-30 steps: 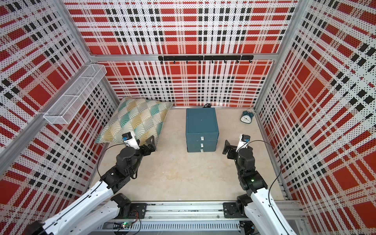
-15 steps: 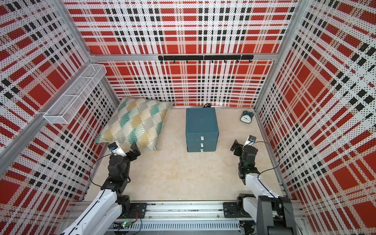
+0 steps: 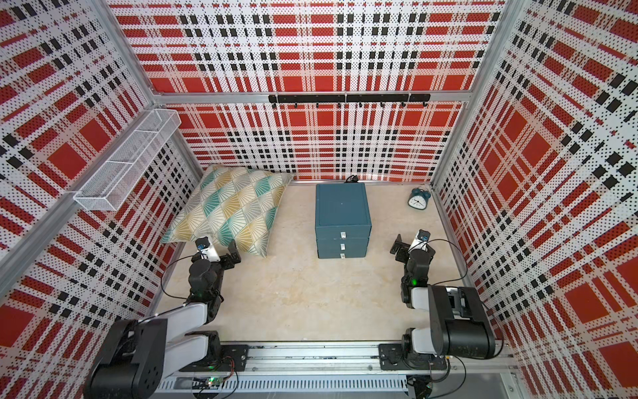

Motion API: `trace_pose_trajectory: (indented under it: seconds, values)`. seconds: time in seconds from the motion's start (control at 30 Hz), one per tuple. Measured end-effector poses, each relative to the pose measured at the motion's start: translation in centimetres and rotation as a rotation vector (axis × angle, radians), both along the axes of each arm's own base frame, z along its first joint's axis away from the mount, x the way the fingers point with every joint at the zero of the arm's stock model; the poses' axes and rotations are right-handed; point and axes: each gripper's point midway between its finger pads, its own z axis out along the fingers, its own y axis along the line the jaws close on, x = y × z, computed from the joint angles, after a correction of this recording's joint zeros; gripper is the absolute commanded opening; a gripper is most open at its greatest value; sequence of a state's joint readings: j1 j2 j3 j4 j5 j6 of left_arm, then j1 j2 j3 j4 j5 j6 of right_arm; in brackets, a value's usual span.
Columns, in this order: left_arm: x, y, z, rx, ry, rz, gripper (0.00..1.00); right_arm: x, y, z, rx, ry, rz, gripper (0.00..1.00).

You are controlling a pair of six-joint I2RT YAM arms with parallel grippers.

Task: Place the cookies into the drawer by color
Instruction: Reset both arms

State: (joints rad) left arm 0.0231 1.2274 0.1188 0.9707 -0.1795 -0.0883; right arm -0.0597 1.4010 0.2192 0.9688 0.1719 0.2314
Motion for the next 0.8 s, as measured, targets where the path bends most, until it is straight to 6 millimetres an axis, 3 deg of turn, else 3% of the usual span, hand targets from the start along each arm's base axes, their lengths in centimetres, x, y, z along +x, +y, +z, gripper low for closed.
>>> trace_pose_trajectory:
  seconds: [0.2, 0.27, 0.37, 0.5, 0.8]
  values:
    - [1.4, -0.7, 0.7, 0.011, -0.051, -0.043, 0.99, 0.6, 0.7, 1.7, -0.033, -0.079, 0.037, 1.0]
    - [1.8, -1.0, 1.3, 0.016, -0.092, -0.061, 0.99, 1.0, 1.4, 0.9, -0.053, -0.065, 0.074, 1.0]
    - [2.6, -1.2, 0.0, 0.021, -0.077, -0.075, 0.99, 2.3, 3.1, -0.7, -0.088, 0.004, 0.132, 1.0]
    - [3.7, -1.6, -0.4, 0.034, -0.063, -0.089, 0.99, 3.2, 4.3, 0.2, -0.121, -0.011, 0.17, 1.0]
    - [3.9, -1.7, 0.4, 0.048, -0.086, -0.076, 0.99, 3.2, 4.3, 0.0, -0.14, 0.001, 0.172, 1.0]
